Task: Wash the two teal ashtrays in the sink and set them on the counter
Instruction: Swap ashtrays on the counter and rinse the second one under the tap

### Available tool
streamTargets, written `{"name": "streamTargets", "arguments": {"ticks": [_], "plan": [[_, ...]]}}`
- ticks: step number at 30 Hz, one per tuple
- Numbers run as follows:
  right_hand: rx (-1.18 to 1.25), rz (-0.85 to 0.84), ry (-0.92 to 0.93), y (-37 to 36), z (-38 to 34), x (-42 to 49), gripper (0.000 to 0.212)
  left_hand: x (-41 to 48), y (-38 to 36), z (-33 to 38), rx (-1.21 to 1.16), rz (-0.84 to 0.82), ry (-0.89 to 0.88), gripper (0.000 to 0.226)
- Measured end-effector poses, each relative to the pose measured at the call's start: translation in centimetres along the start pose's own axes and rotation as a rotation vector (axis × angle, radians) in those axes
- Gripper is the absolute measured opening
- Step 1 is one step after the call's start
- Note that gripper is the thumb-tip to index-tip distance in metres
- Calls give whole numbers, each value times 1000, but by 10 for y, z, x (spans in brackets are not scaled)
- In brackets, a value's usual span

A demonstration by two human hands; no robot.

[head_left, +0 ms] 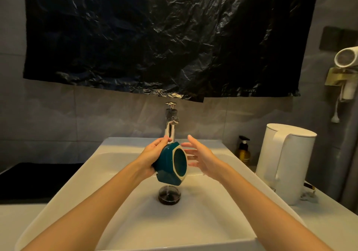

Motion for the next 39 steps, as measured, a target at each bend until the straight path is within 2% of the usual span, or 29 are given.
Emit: {"name": "streamTargets", "arguments": {"ticks": [2,4,5,7,11,14,19,26,31,39], "plan": [[-38,-120,-44,-2,8,-2,48,-1,0,-1,-13,-31,9,24],[130,-272,-122,-7,17,-5,59,-2,-3,0,-38,-67,16,25],[203,-288,-154,-9,17,-7,63,-3,-4,1,-41,-77,16,26],[243,-255,-161,-10,15,-12,63,-2,-5,2,-23,-96,27,29],[287,-147,-139,-2,5,-19,47,3,0,-6,48,-143,116,48],[283,-88,-210,6,7,-20,41,4,3,-9,220,-117,150,53],[310,-47,-309,17,12,-24,41,0,0,-14,474,-193,137,56],[291,-23,-289,18,10,-21,40,1,3,-15,535,-236,115,58],[254,-70,-284,18,10,-20,43,-4,3,-12,552,-287,166,78],[198,-145,-326,6,0,-36,45,-29,7,10,755,-170,162,49]]}}
Point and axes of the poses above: each hand's wrist, its own x-axis towards the middle knuckle, its own y-axis out of the back of the hand, z = x × y, the point moved 2 cm from there along x, towards the middle knuckle, and after that the axes turned 6 degrees about -x, right-handed, at the moved point
